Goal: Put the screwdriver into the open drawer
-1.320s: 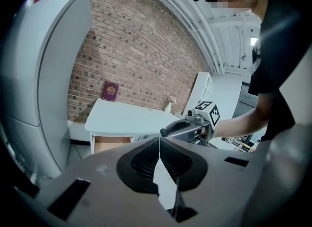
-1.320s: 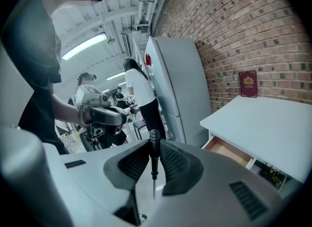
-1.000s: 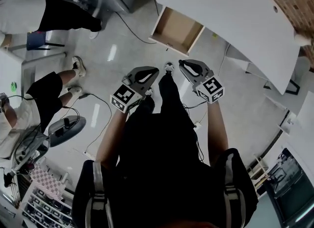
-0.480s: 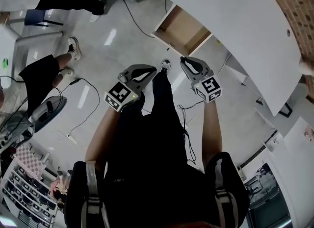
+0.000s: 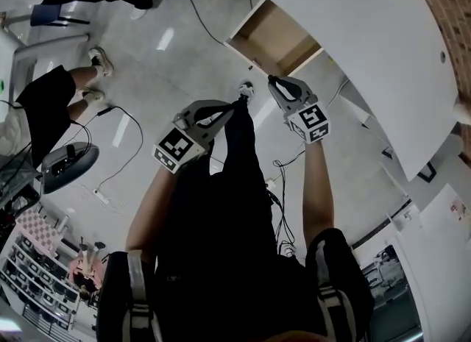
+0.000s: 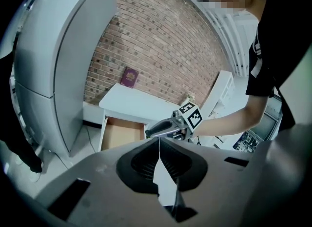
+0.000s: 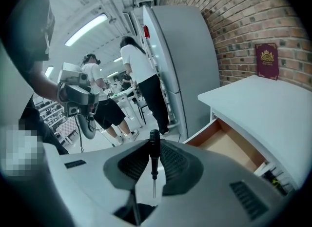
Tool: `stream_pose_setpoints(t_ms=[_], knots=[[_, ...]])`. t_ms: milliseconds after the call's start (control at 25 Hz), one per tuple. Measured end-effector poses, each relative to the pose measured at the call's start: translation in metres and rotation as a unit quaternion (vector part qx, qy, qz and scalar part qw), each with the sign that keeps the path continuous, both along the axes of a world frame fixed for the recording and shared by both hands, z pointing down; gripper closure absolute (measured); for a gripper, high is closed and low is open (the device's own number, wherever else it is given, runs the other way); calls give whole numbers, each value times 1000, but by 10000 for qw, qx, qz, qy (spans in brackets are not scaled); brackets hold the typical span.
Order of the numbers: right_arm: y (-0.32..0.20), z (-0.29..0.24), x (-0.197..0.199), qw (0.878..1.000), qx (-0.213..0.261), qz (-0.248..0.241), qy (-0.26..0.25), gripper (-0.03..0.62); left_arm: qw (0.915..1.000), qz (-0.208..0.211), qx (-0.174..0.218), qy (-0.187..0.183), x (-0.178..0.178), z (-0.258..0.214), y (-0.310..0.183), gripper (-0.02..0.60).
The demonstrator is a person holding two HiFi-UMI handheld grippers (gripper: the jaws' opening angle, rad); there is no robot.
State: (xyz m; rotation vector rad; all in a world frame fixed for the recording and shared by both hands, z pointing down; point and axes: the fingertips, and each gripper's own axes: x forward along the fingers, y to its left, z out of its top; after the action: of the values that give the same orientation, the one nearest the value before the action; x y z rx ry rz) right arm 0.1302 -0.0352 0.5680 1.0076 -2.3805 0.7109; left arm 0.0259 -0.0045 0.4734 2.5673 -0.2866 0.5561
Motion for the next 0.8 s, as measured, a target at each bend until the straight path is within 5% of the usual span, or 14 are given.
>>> stream_pose_setpoints(t_ms=[800], knots=[[-20, 143, 7, 9929, -707, -311, 903, 471, 9956, -864, -346, -71, -7, 71, -24, 565]])
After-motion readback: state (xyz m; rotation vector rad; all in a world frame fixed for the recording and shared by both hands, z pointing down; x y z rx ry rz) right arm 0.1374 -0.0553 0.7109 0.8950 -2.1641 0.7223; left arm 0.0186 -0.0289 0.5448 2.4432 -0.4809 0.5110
